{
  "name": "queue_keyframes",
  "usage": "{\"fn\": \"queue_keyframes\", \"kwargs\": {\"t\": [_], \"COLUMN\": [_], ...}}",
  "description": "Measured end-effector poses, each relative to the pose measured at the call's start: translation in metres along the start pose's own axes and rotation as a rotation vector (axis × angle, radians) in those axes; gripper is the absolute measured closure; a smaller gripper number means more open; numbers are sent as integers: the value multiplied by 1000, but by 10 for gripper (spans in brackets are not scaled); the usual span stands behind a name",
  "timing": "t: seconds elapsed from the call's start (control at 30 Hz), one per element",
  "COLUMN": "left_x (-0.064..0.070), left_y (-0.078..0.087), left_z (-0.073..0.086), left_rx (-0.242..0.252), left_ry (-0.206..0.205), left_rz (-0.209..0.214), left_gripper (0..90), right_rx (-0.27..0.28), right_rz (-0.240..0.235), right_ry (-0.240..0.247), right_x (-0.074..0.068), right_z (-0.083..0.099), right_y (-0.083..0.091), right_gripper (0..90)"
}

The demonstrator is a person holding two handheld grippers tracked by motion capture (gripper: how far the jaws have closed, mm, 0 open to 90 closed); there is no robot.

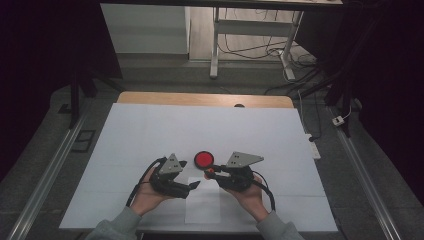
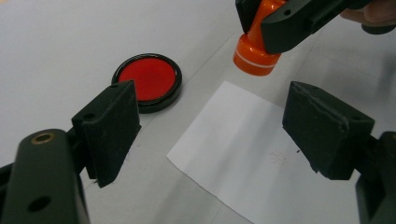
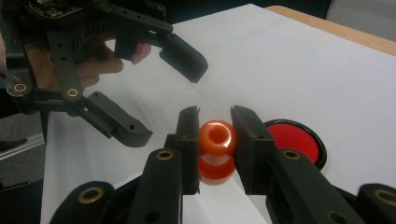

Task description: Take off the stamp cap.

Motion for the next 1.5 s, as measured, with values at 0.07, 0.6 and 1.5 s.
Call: {"fn": "queue_keyframes", "kwargs": {"t": [0.07, 0.6, 1.5], "left_x": [1, 14, 21], "left_y": [-2, -17, -32], "left_z": [0, -3, -7], "left_rx": [-1, -14, -23], "left_ry": [-2, -12, -44], "left_rz": [4, 35, 41], "left_gripper": [190, 204, 329], "right_rx": [-7, -6, -6], "right_rz": [1, -4, -12], "right_ry": [2, 0, -4], "right_x": [0, -1, -2], "right_z": [1, 2, 2], "right_y": [-1, -4, -5], "right_gripper": [715, 715, 716]}}
Point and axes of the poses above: each handheld gripper's, and its own axes: y roughly backward along the jaws, z roughly out of its underside, x roughly to its right, the point moved 5 cm from there along -y, roughly forward along the jaws, and after that the axes turned 6 degrees about -z, right-handed, at the moved point
